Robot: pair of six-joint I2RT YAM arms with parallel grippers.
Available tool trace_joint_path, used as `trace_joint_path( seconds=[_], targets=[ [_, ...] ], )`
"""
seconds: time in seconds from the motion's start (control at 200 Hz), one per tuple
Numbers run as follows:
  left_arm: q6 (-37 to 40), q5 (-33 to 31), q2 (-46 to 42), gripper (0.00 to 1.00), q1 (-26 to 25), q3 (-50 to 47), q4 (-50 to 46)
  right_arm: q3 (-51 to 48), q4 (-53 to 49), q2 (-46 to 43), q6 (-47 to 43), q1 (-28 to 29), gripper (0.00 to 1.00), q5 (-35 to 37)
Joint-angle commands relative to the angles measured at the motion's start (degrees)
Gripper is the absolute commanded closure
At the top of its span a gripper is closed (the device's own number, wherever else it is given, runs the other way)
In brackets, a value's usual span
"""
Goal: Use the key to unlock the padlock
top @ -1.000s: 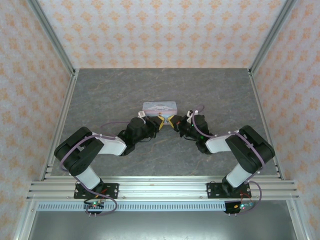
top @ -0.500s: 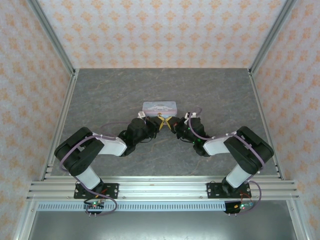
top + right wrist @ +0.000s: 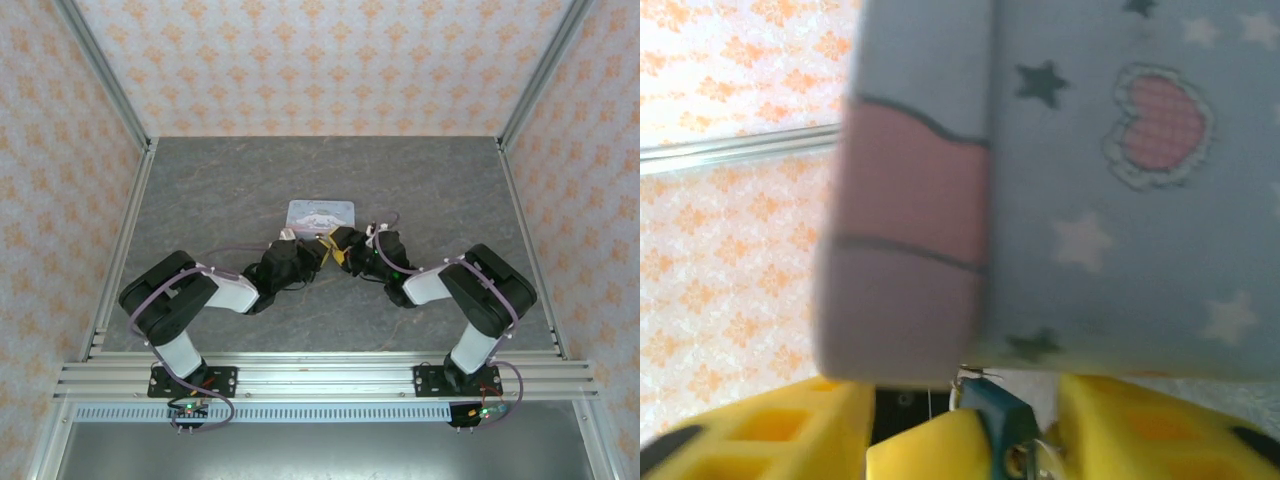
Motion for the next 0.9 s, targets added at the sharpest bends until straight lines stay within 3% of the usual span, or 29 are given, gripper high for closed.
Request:
trace_joint_path(
  seconds=[0.0, 0.26, 0.49, 0.691, 0.891],
  targets=[
    [2.96, 2.67, 2.25, 1.0, -0.45, 1.29, 0.09, -1.53, -0.06, -5.82, -2.77, -2.37, 0.39, -4.2],
    [5.59, 3.9, 3.66, 1.0, 1.74, 2.53, -3.05, -3.18, -29.64, -20.62, -19.69, -4.19, 0.34, -5.9],
    [6.99, 6.67, 1.79, 1.0, 2.43, 3.8, -8.04, 4.63, -54.98, -25.88, -48.26, -1.99, 0.43, 2.84],
    [7.63, 10.01, 0.19, 1.0, 2.92, 5.99, -13.18, 9.15, -62.08, -23.61, -64.05, 4.33, 0.58, 10.29],
    [7.19, 13.14, -0.53, 1.0, 3.29, 7.97, -17.17, 11.85, -62.58, -19.66, -71.34, 7.09, 0.56, 14.97]
  ],
)
